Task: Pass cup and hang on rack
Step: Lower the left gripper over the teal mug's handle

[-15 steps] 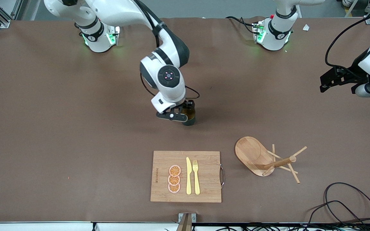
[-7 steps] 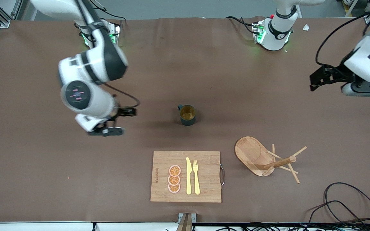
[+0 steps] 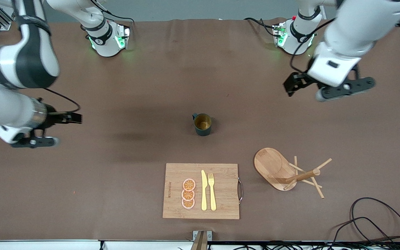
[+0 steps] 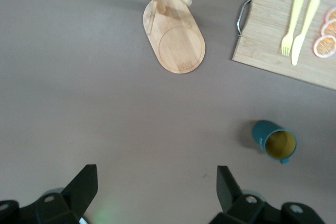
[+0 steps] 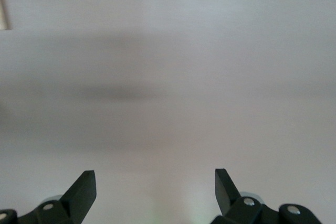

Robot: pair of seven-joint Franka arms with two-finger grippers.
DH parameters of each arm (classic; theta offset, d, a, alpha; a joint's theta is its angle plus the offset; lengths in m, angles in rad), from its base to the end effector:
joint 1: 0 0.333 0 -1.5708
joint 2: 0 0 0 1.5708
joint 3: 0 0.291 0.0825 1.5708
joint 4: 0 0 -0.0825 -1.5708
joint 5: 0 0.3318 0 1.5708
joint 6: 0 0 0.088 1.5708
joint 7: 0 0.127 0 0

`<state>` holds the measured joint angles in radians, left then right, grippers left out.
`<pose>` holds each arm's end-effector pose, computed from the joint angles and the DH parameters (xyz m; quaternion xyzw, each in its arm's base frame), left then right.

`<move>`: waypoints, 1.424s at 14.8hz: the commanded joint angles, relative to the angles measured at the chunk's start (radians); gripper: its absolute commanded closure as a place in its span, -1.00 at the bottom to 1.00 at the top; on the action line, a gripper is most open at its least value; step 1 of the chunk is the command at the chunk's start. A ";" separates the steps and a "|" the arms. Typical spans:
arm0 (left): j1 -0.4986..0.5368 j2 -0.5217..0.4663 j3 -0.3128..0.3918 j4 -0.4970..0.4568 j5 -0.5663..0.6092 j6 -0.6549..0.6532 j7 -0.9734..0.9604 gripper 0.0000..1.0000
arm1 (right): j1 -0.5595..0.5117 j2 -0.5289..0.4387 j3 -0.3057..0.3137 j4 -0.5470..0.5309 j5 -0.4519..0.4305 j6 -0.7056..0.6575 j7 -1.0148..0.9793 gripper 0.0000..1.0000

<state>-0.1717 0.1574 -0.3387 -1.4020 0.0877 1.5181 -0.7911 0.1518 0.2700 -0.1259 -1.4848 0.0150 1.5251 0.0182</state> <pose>0.4825 -0.2405 0.5676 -0.9894 -0.1429 0.0022 0.0240 0.5545 0.0234 0.4692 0.9935 0.0037 -0.1133 0.0119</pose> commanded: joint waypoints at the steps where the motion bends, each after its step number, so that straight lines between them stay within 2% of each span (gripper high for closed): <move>1: -0.102 0.057 -0.014 0.006 0.076 0.051 -0.202 -1.00 | -0.104 -0.017 0.026 0.055 -0.015 -0.046 -0.046 -1.00; 4: -0.283 0.158 -0.014 0.030 0.217 0.077 -0.463 -1.00 | -0.149 -0.014 0.026 0.109 -0.049 -0.049 -0.073 -1.00; 5: -0.342 0.195 -0.014 0.035 0.271 0.079 -0.549 -1.00 | -0.149 -0.014 0.026 0.110 -0.078 -0.052 -0.114 -1.00; 8: -0.484 0.316 -0.007 0.072 0.424 0.115 -0.742 -1.00 | -0.162 -0.012 0.023 0.112 -0.087 -0.062 -0.146 -1.00; 10: -0.589 0.425 0.004 0.099 0.565 0.132 -0.863 -1.00 | -0.182 -0.011 0.026 0.129 -0.081 -0.062 -0.146 -1.00; 12: -0.664 0.558 0.018 0.176 0.667 0.132 -0.999 -1.00 | -0.181 -0.011 0.028 0.141 -0.081 -0.065 -0.144 -1.00; 13: -0.707 0.611 0.044 0.201 0.693 0.132 -1.031 -1.00 | -0.173 -0.011 0.028 0.141 -0.076 -0.066 -0.144 -1.00; 16: -0.885 0.695 0.225 0.225 0.707 0.200 -1.134 -1.00 | -0.170 -0.009 0.031 0.141 -0.067 -0.129 -0.136 -1.00; 21: -0.943 0.795 0.271 0.244 0.710 0.247 -1.287 -1.00 | -0.176 -0.012 0.031 0.132 -0.063 -0.160 -0.136 -1.00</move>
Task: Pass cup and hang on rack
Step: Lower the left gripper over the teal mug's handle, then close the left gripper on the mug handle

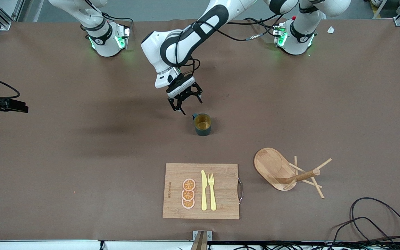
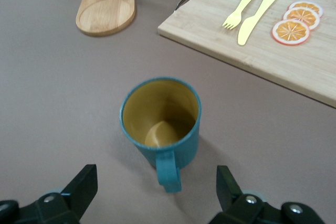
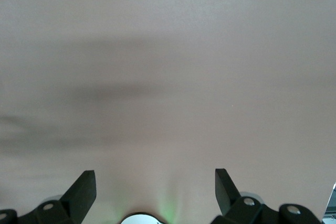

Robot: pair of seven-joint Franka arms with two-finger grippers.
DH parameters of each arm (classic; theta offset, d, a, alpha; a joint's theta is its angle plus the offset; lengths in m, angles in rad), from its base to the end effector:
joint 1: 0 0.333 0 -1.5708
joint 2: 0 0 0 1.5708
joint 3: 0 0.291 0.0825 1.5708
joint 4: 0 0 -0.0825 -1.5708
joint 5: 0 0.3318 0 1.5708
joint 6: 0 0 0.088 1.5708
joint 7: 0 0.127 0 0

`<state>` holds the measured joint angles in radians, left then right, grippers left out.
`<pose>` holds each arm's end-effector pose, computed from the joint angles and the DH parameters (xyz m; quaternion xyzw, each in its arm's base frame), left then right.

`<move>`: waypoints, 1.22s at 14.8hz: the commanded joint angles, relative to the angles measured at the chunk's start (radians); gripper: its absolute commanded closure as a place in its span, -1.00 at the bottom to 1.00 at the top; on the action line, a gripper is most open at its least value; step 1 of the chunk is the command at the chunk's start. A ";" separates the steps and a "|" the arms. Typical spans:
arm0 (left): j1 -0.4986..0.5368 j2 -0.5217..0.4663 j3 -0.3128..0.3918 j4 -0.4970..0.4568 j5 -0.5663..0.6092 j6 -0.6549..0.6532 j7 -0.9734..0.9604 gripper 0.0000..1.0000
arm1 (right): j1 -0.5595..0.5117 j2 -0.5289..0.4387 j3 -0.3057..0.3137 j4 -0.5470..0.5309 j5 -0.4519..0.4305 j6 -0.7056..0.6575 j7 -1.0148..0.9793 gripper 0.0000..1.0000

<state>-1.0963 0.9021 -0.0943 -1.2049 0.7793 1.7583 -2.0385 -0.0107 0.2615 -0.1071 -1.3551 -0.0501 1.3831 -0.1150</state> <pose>0.3301 -0.5783 0.2236 -0.8948 -0.2685 -0.3254 0.1460 0.5423 -0.0642 0.5172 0.9925 -0.0030 -0.1194 0.0252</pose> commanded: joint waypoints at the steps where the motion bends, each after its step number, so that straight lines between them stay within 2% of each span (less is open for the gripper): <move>1: -0.042 0.066 0.059 0.047 0.018 0.020 -0.067 -1.00 | -0.014 -0.007 0.012 0.002 0.018 -0.016 -0.003 -1.00; 3: -0.076 0.099 0.102 0.048 0.018 0.047 -0.097 -1.00 | -0.015 -0.016 0.010 0.002 0.064 -0.016 0.004 -1.00; 10: -0.077 0.153 0.137 0.048 0.018 0.122 -0.120 -0.95 | 0.005 -0.122 0.015 -0.024 0.067 -0.044 0.098 -1.00; 13: -0.077 0.179 0.146 0.047 0.020 0.132 -0.120 -0.76 | 0.011 -0.221 0.013 -0.107 0.065 -0.013 0.092 -1.00; 17: -0.080 0.187 0.150 0.044 0.020 0.132 -0.118 -0.28 | 0.014 -0.284 0.013 -0.140 0.055 -0.016 0.089 -1.00; 18: -0.082 0.187 0.150 0.044 0.020 0.132 -0.117 -0.22 | 0.014 -0.297 0.013 -0.144 0.055 -0.018 0.087 -1.00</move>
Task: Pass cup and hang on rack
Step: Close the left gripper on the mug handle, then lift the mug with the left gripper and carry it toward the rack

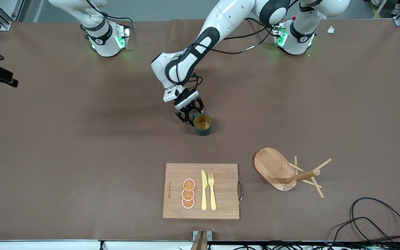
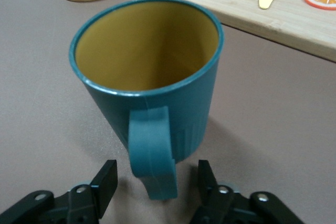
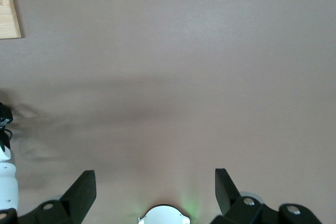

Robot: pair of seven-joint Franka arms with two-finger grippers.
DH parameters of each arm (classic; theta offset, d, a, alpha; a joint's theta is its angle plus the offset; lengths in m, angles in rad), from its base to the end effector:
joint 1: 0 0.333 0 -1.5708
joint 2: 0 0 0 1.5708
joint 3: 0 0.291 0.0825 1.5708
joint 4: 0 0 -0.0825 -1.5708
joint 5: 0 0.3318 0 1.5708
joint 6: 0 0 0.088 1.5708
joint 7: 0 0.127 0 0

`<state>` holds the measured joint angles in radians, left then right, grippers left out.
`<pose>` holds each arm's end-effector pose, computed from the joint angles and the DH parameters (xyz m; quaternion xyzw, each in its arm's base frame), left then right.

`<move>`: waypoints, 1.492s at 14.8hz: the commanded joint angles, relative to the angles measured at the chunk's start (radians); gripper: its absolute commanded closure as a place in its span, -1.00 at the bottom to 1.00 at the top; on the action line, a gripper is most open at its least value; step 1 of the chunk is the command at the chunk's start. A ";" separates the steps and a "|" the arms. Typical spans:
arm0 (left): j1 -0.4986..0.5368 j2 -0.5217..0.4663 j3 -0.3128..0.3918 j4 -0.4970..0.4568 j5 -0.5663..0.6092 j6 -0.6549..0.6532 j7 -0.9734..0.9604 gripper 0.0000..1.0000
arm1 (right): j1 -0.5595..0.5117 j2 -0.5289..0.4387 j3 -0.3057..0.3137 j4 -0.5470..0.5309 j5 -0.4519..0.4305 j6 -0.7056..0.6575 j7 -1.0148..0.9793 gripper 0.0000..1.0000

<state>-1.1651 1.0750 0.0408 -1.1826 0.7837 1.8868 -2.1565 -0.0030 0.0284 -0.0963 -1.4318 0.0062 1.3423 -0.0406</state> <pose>0.3380 -0.5687 0.1258 -0.8768 -0.2790 -0.3640 0.1447 0.4816 -0.0463 0.6038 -0.9978 0.0288 0.0586 0.0058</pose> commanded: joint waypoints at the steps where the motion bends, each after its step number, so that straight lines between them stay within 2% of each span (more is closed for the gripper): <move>1: -0.015 0.014 0.014 0.021 0.016 0.003 0.003 -0.19 | 0.006 -0.073 0.004 -0.067 -0.002 0.021 0.013 -1.00; 3: -0.015 0.013 0.016 0.021 0.016 0.003 0.009 -0.19 | 0.005 -0.087 0.004 -0.067 -0.006 0.021 0.013 -1.00; 5: -0.015 0.011 0.016 0.021 0.017 0.002 0.012 -0.07 | 0.001 -0.091 0.003 -0.081 -0.008 0.023 0.013 -1.00; 8: -0.015 0.006 0.016 0.018 0.017 -0.006 0.043 0.39 | 0.003 -0.096 0.003 -0.096 -0.008 0.028 0.015 -1.00; 11: -0.015 -0.001 0.016 0.018 0.017 -0.006 0.061 0.98 | 0.004 -0.096 0.004 -0.098 0.001 0.024 0.016 -1.00; 15: -0.004 -0.046 0.007 0.018 -0.001 -0.003 0.096 1.00 | 0.008 -0.096 0.004 -0.098 0.003 0.024 0.015 -1.00; 22: 0.105 -0.213 -0.001 0.017 -0.298 0.017 0.299 1.00 | 0.006 -0.096 0.004 -0.091 0.003 0.029 0.015 -1.00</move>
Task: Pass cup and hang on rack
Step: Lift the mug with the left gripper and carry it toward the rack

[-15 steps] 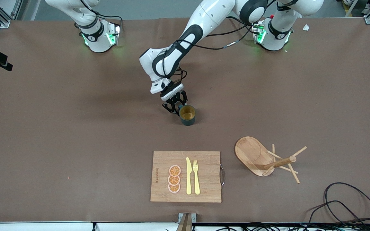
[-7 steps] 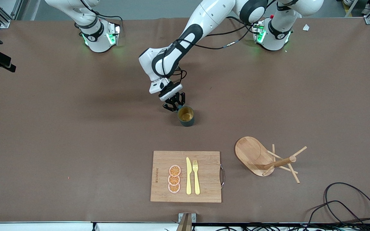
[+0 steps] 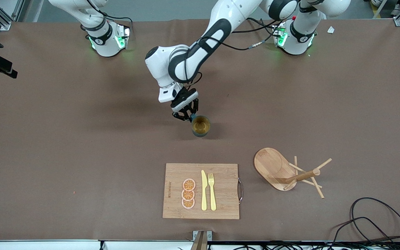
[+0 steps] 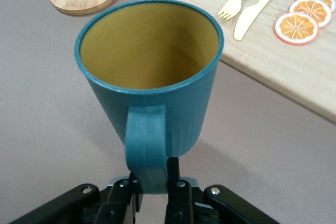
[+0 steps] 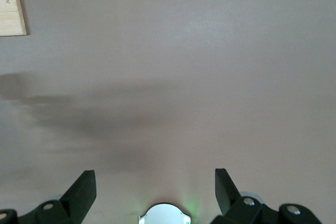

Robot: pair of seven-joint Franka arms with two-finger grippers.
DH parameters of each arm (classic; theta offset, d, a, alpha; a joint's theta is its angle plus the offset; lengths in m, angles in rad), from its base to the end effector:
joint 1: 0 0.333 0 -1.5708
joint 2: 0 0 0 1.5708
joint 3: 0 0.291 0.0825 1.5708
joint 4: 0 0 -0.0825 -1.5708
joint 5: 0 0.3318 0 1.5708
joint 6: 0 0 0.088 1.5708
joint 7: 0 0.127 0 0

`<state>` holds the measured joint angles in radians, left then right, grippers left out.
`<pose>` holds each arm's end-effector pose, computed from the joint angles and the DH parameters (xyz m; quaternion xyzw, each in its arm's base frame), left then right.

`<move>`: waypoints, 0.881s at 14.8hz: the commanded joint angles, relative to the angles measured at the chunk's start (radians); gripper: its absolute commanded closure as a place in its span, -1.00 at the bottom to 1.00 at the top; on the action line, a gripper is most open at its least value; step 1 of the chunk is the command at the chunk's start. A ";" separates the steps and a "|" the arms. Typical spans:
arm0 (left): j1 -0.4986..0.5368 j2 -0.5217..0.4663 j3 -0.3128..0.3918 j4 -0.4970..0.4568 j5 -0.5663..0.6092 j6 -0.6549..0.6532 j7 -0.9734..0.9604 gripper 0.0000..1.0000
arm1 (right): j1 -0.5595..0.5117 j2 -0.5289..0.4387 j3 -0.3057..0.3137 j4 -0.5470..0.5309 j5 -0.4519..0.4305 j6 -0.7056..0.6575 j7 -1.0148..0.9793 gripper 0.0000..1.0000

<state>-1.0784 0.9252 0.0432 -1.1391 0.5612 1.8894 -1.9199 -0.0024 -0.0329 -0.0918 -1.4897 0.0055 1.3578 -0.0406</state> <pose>0.3853 -0.5685 0.2319 -0.9098 -0.3025 -0.2627 0.1082 0.4661 -0.0441 0.6111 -0.9984 0.0262 0.0492 0.0075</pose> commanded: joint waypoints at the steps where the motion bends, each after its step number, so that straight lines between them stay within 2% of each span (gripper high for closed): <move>1: 0.047 -0.086 -0.005 -0.027 -0.134 0.017 0.103 1.00 | 0.005 -0.035 0.000 -0.034 0.004 0.014 0.015 -1.00; 5: 0.126 -0.181 -0.003 -0.027 -0.350 0.019 0.212 1.00 | 0.005 -0.033 0.001 -0.032 0.002 0.014 0.011 -1.00; 8: 0.193 -0.238 -0.002 -0.028 -0.507 0.019 0.295 1.00 | 0.001 -0.032 -0.002 -0.029 0.002 0.012 -0.090 -1.00; 13: 0.308 -0.298 -0.002 -0.030 -0.760 0.019 0.410 1.00 | 0.002 -0.033 -0.002 -0.030 0.002 0.003 -0.090 -1.00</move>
<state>-0.8042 0.6702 0.0446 -1.1369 -0.1127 1.8996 -1.5533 -0.0025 -0.0341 -0.0917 -1.4897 0.0055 1.3582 -0.1169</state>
